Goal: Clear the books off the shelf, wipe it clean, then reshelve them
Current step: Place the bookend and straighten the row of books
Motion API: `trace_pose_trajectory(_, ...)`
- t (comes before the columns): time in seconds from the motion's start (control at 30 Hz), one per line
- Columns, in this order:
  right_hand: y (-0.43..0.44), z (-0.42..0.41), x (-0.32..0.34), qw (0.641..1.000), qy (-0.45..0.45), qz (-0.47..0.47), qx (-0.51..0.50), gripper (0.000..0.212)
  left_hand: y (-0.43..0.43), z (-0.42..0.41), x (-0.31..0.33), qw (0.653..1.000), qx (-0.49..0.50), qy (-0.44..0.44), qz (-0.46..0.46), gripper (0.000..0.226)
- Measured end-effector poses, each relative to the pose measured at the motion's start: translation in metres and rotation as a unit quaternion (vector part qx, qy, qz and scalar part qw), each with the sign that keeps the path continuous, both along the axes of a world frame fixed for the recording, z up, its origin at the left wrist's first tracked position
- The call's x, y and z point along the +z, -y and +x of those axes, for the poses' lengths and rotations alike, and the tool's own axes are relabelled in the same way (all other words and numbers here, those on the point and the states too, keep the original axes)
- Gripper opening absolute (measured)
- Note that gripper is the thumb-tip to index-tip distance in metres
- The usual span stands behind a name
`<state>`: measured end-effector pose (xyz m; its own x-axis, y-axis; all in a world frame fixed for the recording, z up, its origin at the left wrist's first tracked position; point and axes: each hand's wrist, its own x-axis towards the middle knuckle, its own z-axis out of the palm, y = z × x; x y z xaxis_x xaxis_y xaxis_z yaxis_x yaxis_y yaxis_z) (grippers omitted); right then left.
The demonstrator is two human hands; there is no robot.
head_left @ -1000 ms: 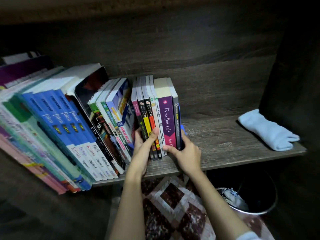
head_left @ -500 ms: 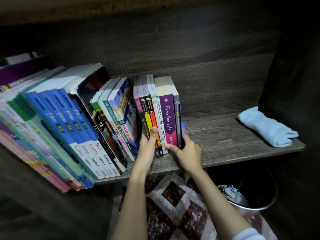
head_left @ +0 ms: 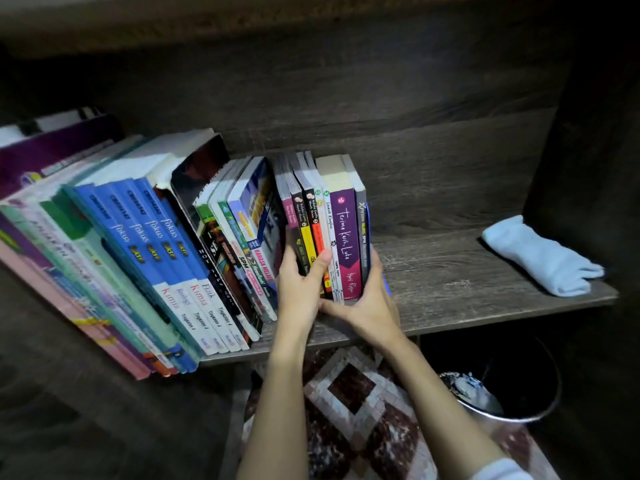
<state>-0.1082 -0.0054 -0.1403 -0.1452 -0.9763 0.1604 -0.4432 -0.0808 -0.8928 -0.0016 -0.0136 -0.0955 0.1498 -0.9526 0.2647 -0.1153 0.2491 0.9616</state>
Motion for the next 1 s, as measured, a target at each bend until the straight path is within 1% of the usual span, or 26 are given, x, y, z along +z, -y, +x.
trace_pose_trajectory(0.1, -0.002, 0.014, 0.003, 0.999, 0.013, -0.025, -0.027, 0.136, 0.006, 0.008, 0.004, 0.997, 0.014, 0.078, 0.008, 0.054)
trace_pose_trajectory(0.2, 0.003, 0.021, 0.001, 0.997, 0.008, -0.036, -0.062, 0.132, 0.011, 0.013, 0.005, 0.995, 0.006, 0.100, 0.020, 0.068)
trace_pose_trajectory(0.27, 0.006, 0.023, -0.001, 0.997, 0.009, -0.036, -0.068, 0.130, 0.011, 0.016, 0.009, 0.992, 0.006, 0.125, 0.024, 0.058)
trace_pose_trajectory(0.33, 0.007, 0.023, -0.002, 0.997, 0.007, -0.033, -0.072, 0.129, 0.011, 0.016, 0.010, 0.988, 0.029, 0.155, 0.002, 0.046)
trace_pose_trajectory(0.37, 0.007, 0.023, -0.003, 0.997, 0.007, -0.034, -0.072, 0.128, 0.008, 0.014, 0.011, 0.983, 0.053, 0.173, -0.017, 0.046)
trace_pose_trajectory(0.4, 0.006, 0.023, -0.003, 0.997, 0.009, -0.036, -0.073, 0.128, 0.004, 0.011, 0.012, 0.978, 0.088, 0.185, -0.043, 0.053)
trace_pose_trajectory(0.43, 0.006, 0.023, -0.003, 0.996, 0.010, -0.038, -0.074, 0.127, 0.000, 0.007, 0.012, 0.971, 0.133, 0.182, -0.078, 0.062)
trace_pose_trajectory(0.47, 0.006, 0.023, -0.003, 0.996, 0.010, -0.039, -0.074, 0.127, -0.004, 0.002, 0.012, 0.964, 0.179, 0.160, -0.118, 0.065)
trace_pose_trajectory(0.53, 0.005, 0.022, -0.002, 0.996, 0.008, -0.039, -0.074, 0.128, -0.010, -0.004, 0.013, 0.928, 0.283, 0.140, -0.197, 0.052)
trace_pose_trajectory(0.6, 0.004, 0.022, -0.001, 0.997, 0.004, -0.035, -0.072, 0.130, -0.011, -0.004, 0.015, 0.893, 0.368, 0.148, -0.212, 0.041)
trace_pose_trajectory(0.67, 0.003, 0.021, 0.000, 0.997, 0.002, -0.034, -0.067, 0.130, -0.007, 0.000, 0.009, 0.877, 0.408, 0.167, -0.190, 0.047)
trace_pose_trajectory(0.7, 0.002, 0.021, 0.001, 0.997, 0.001, -0.033, -0.064, 0.130, -0.005, 0.002, 0.006, 0.872, 0.415, 0.186, -0.183, 0.053)
trace_pose_trajectory(0.77, 0.001, 0.020, 0.003, 0.998, 0.000, -0.034, -0.062, 0.130, -0.003, 0.006, 0.001, 0.860, 0.414, 0.225, -0.197, 0.059)
trace_pose_trajectory(0.93, 0.000, 0.019, 0.005, 0.998, 0.001, -0.027, -0.055, 0.130, -0.001, 0.009, -0.002, 0.847, 0.414, 0.250, -0.219, 0.051)
trace_pose_trajectory(1.0, 0.000, 0.019, 0.004, 0.998, 0.005, -0.028, -0.053, 0.130, 0.000, 0.008, -0.002, 0.844, 0.402, 0.255, -0.248, 0.050)
